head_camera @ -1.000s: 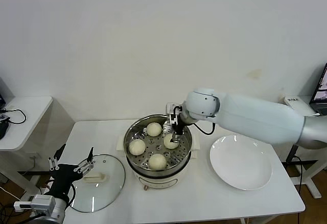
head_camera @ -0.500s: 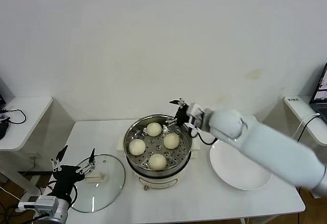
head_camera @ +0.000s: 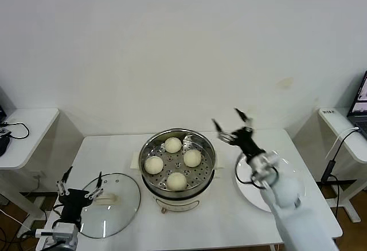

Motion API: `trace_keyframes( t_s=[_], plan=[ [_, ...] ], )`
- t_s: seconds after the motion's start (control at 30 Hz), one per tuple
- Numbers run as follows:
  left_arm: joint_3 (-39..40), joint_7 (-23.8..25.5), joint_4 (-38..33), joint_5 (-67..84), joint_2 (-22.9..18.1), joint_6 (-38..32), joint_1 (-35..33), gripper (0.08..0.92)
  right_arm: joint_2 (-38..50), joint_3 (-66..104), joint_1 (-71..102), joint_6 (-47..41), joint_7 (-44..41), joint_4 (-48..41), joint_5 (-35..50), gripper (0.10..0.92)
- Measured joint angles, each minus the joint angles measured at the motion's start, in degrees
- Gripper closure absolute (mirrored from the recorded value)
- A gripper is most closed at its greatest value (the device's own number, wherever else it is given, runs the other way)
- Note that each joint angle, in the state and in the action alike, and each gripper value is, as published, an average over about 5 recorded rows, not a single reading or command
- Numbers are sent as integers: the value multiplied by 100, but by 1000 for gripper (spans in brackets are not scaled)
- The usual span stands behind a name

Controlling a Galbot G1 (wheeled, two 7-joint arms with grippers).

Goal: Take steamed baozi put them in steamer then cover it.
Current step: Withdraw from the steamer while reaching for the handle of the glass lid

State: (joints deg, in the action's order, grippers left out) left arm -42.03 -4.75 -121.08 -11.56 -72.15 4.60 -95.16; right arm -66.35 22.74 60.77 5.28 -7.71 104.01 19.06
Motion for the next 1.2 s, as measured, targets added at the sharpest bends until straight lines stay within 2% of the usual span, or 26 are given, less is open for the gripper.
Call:
trace_keyframes(
  t_s=[0.27,0.53,0.73,1.2],
  plan=[
    [-283,-367,604,-2780,177,-658,-438,177,-689,1540,1459,466,78,176,-156,203],
    [-238,-759,938,-4753,210,-897,-850,177,-1071,2351,2240,698,145,215,-229,202],
    [-7,-852,1254,-5435,291,-957,-766,177,-1253,2660,2592,762,183,287,-280,202],
    [498,-813,1969,-5933,507,-960,13,177,-1516,3052,3121,825,237,500,-363,203]
  ],
)
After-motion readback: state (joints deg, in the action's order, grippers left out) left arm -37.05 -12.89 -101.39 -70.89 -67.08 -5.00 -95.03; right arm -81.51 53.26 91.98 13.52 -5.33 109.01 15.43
